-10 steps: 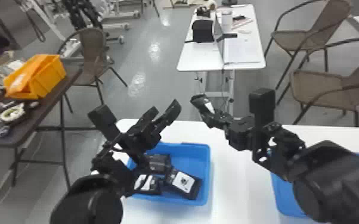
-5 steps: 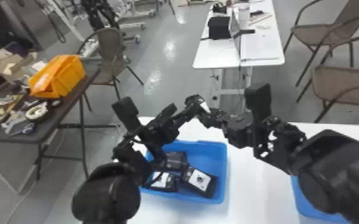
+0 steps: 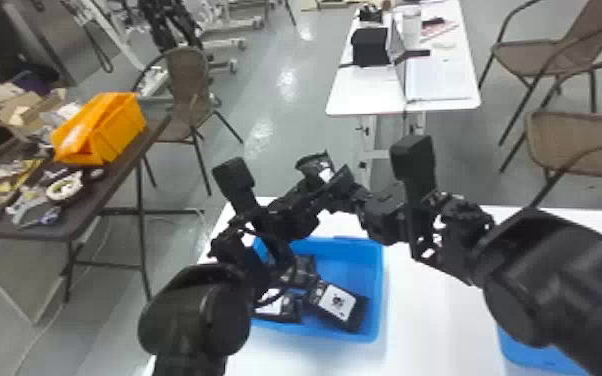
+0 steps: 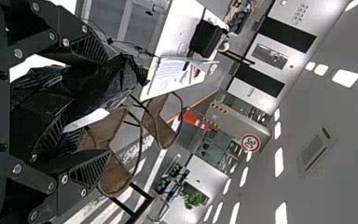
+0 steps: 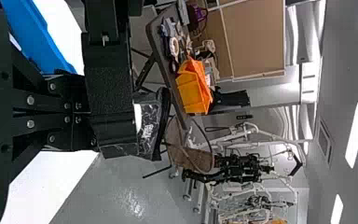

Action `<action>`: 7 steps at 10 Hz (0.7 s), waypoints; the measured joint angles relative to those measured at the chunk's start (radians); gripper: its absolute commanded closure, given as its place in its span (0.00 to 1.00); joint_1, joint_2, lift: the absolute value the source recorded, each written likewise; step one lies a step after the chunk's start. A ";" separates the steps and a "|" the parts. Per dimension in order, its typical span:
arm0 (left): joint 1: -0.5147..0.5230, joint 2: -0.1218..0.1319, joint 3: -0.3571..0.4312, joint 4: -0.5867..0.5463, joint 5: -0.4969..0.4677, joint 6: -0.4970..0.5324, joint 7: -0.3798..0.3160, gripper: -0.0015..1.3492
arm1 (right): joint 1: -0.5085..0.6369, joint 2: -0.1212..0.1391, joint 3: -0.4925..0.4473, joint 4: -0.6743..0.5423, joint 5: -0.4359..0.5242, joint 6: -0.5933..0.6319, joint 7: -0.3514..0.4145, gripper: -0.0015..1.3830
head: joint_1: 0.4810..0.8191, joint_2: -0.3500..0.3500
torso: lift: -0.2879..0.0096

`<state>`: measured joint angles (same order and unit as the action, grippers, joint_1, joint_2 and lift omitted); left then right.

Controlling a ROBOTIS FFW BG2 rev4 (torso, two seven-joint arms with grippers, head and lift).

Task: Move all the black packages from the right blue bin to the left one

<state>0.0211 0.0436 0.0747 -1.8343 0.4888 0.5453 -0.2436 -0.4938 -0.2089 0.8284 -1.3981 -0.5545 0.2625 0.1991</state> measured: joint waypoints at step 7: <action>0.057 -0.015 -0.017 -0.006 -0.052 -0.195 0.005 0.90 | 0.079 0.027 -0.113 0.002 0.070 -0.040 0.055 0.06 | 0.59 0.90 | 0.97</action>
<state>0.0786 0.0289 0.0582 -1.8401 0.4371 0.3504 -0.2383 -0.4151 -0.1816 0.7159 -1.3961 -0.4842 0.2230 0.2539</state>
